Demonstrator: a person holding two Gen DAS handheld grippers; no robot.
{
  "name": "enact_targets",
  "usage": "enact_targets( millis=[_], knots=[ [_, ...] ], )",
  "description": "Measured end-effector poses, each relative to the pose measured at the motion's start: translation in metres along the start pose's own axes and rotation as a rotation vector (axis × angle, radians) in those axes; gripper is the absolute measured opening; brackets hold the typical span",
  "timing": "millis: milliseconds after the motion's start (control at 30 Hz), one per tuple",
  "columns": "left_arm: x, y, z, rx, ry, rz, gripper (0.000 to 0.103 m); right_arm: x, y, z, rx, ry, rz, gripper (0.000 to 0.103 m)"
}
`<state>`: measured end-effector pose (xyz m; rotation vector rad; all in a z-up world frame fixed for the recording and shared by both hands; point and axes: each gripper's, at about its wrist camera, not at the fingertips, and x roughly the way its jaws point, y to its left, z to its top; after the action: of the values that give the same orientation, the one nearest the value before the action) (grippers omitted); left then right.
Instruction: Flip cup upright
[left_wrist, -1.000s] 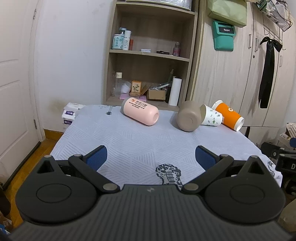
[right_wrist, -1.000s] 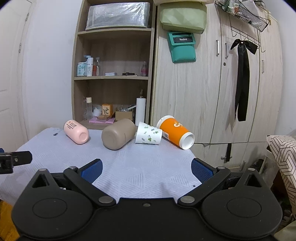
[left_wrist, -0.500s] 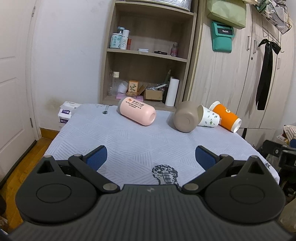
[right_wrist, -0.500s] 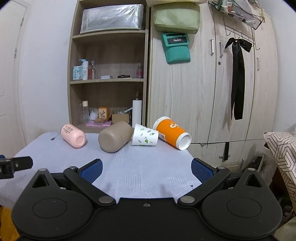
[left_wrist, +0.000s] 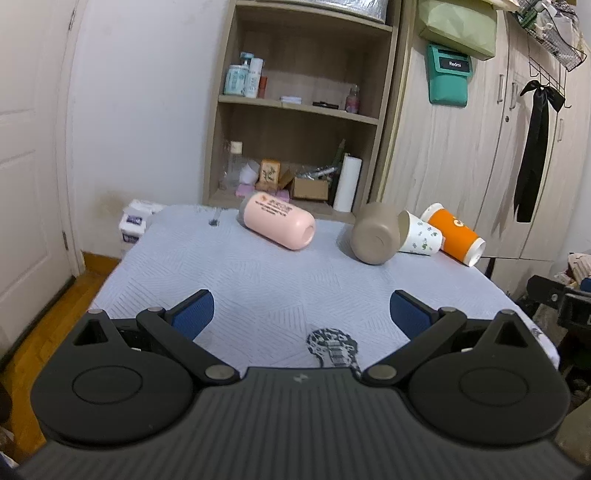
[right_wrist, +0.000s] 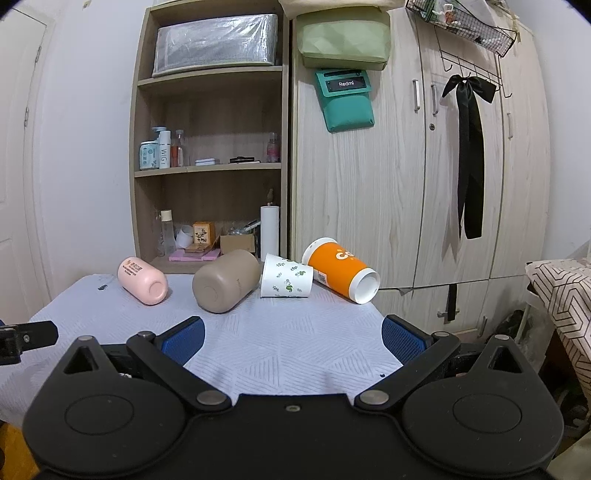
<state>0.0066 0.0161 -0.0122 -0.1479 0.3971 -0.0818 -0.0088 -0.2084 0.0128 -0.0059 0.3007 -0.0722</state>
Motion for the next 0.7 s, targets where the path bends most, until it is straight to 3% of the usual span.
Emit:
enact_targets(
  millis=[367,700],
  knots=[
    [0.002,-0.009,-0.001,0.023,0.029,0.002,0.103,0.003,-0.004,0.000,0.002,0.013,0.005,0.103],
    [0.029,-0.027,0.007,0.043,0.092,-0.020,0.103,0.029,-0.022,-0.006,-0.001,0.040,0.042,0.103]
  ],
)
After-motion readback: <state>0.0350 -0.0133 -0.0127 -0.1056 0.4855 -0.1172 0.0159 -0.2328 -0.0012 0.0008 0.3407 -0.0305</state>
